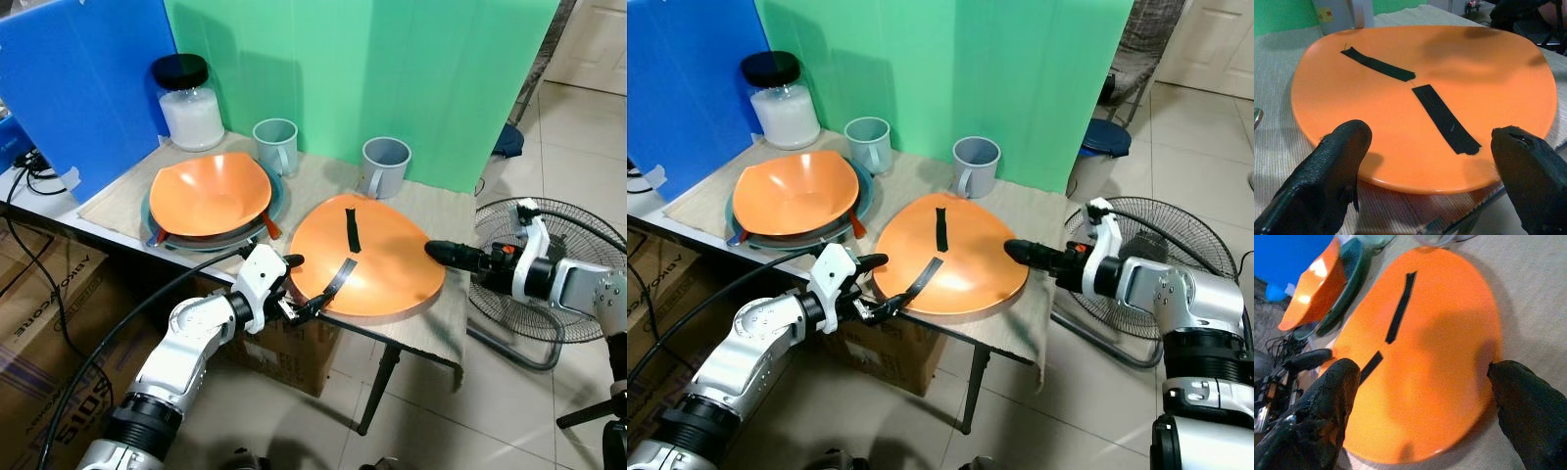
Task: Setting the table
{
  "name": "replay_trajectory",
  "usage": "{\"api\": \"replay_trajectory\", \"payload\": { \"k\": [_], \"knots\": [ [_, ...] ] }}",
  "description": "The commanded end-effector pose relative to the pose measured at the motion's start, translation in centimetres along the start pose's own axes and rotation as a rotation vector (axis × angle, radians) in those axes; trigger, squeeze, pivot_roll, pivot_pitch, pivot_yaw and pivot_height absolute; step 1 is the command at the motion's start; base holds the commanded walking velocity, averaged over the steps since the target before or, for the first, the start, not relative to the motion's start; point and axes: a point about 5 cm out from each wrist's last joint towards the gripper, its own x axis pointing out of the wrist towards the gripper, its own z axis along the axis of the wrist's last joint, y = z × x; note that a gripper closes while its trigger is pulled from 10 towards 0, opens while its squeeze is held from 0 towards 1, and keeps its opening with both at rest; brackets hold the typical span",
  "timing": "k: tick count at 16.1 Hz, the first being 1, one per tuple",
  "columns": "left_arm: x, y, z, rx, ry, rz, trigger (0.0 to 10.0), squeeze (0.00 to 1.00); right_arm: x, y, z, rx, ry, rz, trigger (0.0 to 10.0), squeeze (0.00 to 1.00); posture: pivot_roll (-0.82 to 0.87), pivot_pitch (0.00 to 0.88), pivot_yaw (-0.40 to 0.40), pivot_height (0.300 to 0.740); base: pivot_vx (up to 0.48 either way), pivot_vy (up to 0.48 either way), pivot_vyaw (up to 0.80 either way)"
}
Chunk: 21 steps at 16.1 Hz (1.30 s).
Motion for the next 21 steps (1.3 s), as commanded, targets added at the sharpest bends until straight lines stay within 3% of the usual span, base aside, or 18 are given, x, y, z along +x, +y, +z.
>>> {"api": "replay_trajectory", "payload": {
  "k": [1, 3, 9, 15, 21],
  "knots": [
    [-0.1, 0.2, -0.2, 0.006, 0.017, -0.002, 10.0, 0.0, 0.1, 0.2, -0.4, 0.004, 0.018, 0.015, 10.0, 0.0, -0.1, 0.044, 0.026, 0.74, 0.0, 0.0, 0.0],
    [-0.1, 0.2, -0.4, 0.007, 0.019, 0.0, 10.0, 0.0, 0.5, 0.7, -1.4, 0.044, 0.064, 0.043, 10.0, 0.0, -0.1, 0.043, 0.025, 0.74, 0.0, 0.0, 0.0],
    [-0.1, 0.2, -0.5, 0.013, 0.017, 0.001, 10.0, 0.0, 1.2, 0.9, -2.5, 0.041, 0.106, 0.027, 10.0, 0.0, -0.1, 0.041, 0.025, 0.74, 0.0, 0.0, 0.0],
    [-0.2, 0.3, -0.6, 0.016, 0.022, 0.0, 10.0, 0.0, -0.1, -0.3, -1.0, 0.046, 0.031, -0.039, 10.0, 0.0, -0.1, 0.042, 0.028, 0.74, 0.0, 0.0, 0.0],
    [-0.2, 0.2, -0.6, 0.018, 0.015, -0.009, 10.0, 0.0, -0.6, -1.1, -0.9, 0.012, 0.022, -0.109, 10.0, 0.0, -0.1, 0.038, 0.028, 0.74, 0.0, 0.0, 0.0]
  ]
}}
